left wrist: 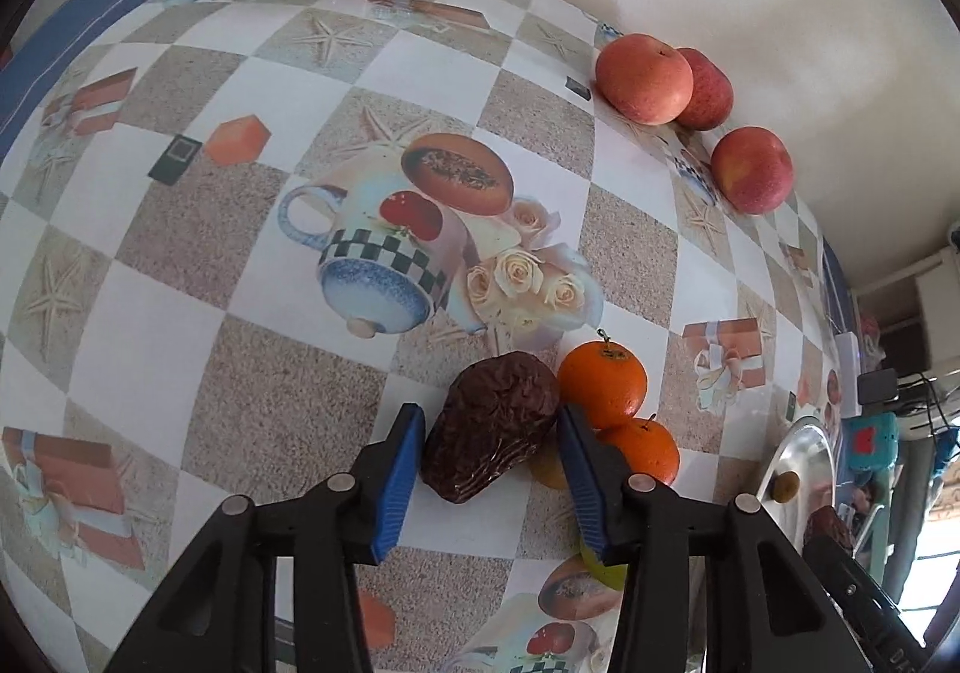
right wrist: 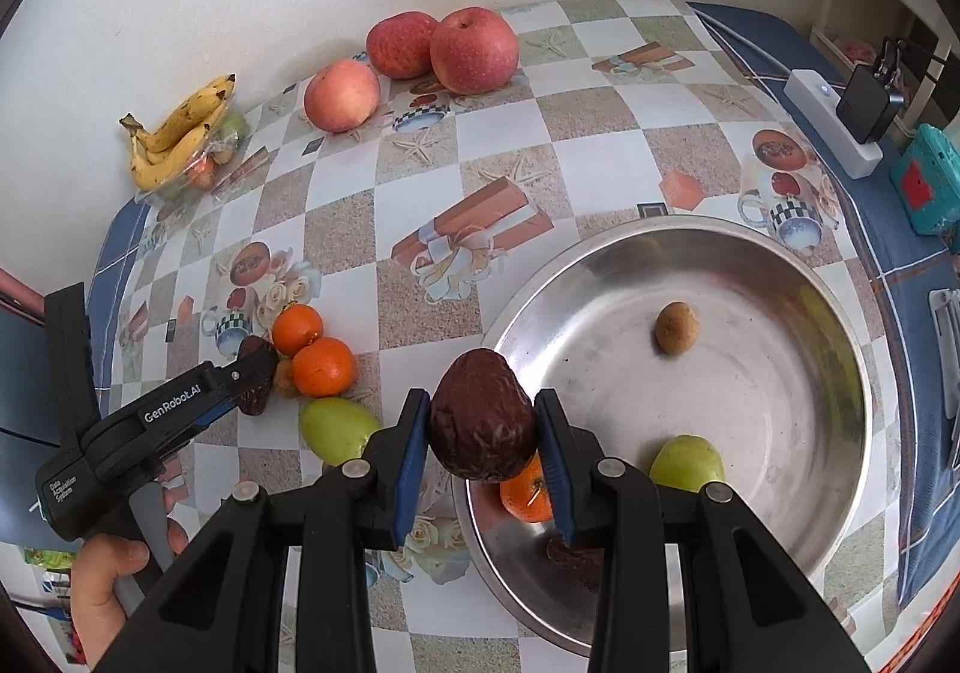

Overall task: Organize fruits
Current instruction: 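Carry both dates into the steel basin and open both tools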

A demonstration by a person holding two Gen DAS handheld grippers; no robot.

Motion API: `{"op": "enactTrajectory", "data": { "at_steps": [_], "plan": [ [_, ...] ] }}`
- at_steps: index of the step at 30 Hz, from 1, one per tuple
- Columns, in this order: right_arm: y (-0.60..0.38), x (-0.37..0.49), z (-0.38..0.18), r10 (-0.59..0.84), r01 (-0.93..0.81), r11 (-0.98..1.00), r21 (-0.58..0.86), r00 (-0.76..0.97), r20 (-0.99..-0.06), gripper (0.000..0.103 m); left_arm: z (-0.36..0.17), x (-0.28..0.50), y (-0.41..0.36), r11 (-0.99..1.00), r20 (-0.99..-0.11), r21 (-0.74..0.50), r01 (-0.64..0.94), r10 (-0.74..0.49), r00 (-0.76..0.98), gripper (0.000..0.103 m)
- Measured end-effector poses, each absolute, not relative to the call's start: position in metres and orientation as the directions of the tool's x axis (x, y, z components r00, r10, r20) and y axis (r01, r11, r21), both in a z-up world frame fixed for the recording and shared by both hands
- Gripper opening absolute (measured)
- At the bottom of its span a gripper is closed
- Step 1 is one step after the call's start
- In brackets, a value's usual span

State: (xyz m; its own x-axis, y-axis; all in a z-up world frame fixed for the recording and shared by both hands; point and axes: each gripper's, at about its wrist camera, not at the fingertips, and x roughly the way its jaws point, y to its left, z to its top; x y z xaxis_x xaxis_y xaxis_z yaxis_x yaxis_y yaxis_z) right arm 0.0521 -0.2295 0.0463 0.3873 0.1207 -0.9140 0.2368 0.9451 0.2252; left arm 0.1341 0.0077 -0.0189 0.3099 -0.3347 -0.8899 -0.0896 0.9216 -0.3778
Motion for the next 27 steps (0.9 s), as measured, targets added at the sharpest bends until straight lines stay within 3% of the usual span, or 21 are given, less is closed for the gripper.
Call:
{"op": "enactTrajectory", "data": {
  "at_steps": [5,10,18,21,27],
  "plan": [
    [-0.241,0.051,0.046,0.124,0.263,0.935,0.239,0.388,-0.913,0.037,0.008,0.126,0.003,0.903,-0.85,-0.427,-0.048,-0.383,0.362,0.047],
    [-0.268,0.045,0.044,0.077,0.335,0.917,0.219,0.389,-0.918,0.037,0.035,0.108,-0.046,0.898,-0.822,-0.423,0.121,-0.437,0.366,0.047],
    [-0.322,0.033,0.044,0.019,0.458,0.863,0.215,0.394,-0.919,0.037,0.036,0.069,-0.152,0.819,-0.821,-0.401,0.411,-0.52,0.234,0.052],
    [-0.336,0.028,0.045,0.012,0.487,0.844,0.225,0.401,-0.916,0.037,0.037,0.061,-0.165,0.811,-0.825,-0.382,0.443,-0.515,0.231,0.063],
    [-0.347,0.021,0.055,-0.006,0.502,0.832,0.235,0.432,-0.902,0.037,0.035,0.069,-0.146,0.853,-0.846,-0.356,0.382,-0.467,0.255,0.067]
  ]
}}
